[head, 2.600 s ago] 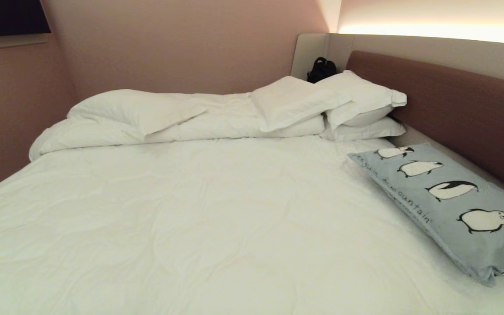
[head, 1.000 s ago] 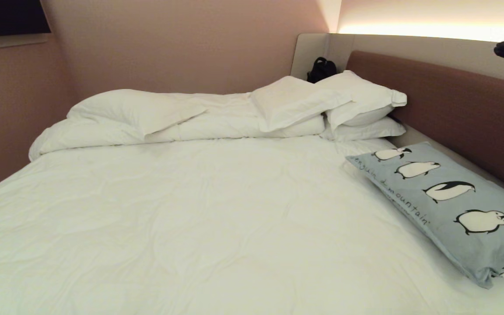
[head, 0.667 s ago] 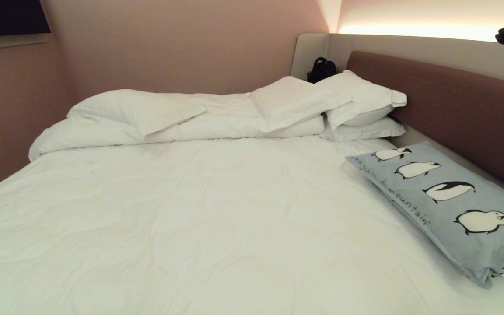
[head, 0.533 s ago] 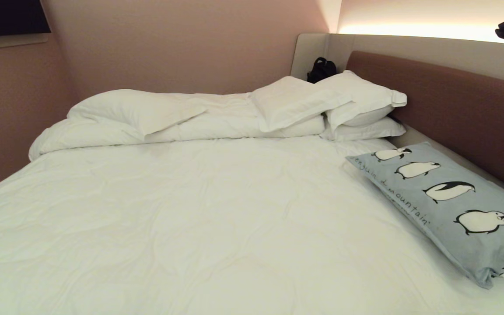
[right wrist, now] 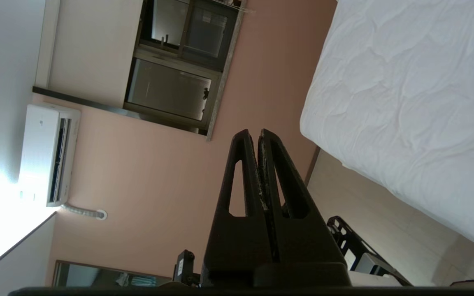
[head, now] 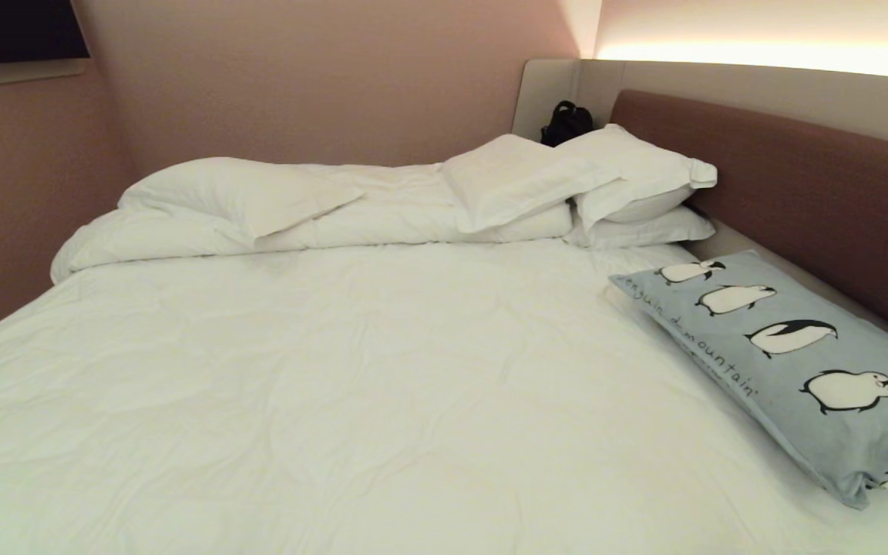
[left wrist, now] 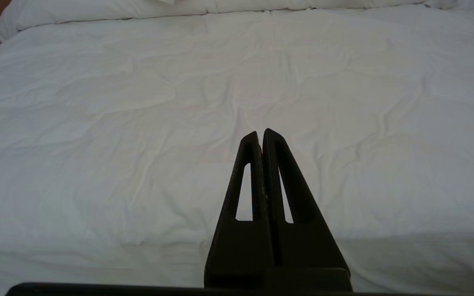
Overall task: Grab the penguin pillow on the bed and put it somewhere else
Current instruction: Pick up the pillow
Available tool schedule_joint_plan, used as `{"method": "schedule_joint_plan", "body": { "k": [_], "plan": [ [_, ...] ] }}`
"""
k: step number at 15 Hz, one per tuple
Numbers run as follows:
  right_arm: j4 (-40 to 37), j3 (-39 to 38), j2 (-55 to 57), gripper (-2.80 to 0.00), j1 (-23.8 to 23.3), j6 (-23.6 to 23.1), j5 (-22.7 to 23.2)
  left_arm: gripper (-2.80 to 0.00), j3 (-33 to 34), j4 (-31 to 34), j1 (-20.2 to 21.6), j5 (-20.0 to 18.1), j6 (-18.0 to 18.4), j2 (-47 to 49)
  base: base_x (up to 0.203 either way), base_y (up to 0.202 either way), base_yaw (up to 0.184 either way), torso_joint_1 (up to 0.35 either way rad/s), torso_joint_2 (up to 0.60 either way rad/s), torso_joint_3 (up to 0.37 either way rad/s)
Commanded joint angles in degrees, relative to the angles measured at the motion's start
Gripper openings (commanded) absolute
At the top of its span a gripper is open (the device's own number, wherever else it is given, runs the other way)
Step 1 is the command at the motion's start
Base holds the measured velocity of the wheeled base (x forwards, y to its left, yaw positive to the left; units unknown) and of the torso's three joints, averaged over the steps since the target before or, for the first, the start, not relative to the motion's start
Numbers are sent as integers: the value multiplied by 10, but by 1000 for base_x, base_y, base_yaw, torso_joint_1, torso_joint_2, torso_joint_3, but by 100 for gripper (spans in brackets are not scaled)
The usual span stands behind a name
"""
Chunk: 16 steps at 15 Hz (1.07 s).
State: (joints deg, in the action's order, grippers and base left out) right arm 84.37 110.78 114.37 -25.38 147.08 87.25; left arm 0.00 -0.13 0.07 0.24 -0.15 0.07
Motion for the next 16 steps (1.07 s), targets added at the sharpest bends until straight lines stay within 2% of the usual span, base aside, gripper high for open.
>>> {"method": "schedule_joint_plan", "body": {
  "k": [1, 4, 5, 8, 11, 13, 15, 16],
  "plan": [
    [4, 1, -5, -280, 0, -78, 27, -280, 0, 0, 0, 0, 0, 0, 0, 0, 0, 0, 0, 0],
    [4, 1, -15, -280, 1, -243, 27, -280, 0, 0, 0, 0, 0, 0, 0, 0, 0, 0, 0, 0],
    [4, 1, -17, -280, 0, -285, 27, -280, 0, 0, 0, 0, 0, 0, 0, 0, 0, 0, 0, 0],
    [5, 1, -22, -280, -5, -369, 27, -280, 0, 0, 0, 0, 0, 0, 0, 0, 0, 0, 0, 0],
    [5, 1, -25, -280, 0, -388, 27, -280, 0, 0, 0, 0, 0, 0, 0, 0, 0, 0, 0, 0],
    [2, -3, -33, -280, 14, -380, 27, -280, 0, 0, 0, 0, 0, 0, 0, 0, 0, 0, 0, 0],
    [-1, -3, -37, -280, 25, -324, 27, -280, 0, 0, 0, 0, 0, 0, 0, 0, 0, 0, 0, 0],
    [-1, -3, -38, -280, 30, -276, 27, -280, 0, 0, 0, 0, 0, 0, 0, 0, 0, 0, 0, 0]
  ]
}}
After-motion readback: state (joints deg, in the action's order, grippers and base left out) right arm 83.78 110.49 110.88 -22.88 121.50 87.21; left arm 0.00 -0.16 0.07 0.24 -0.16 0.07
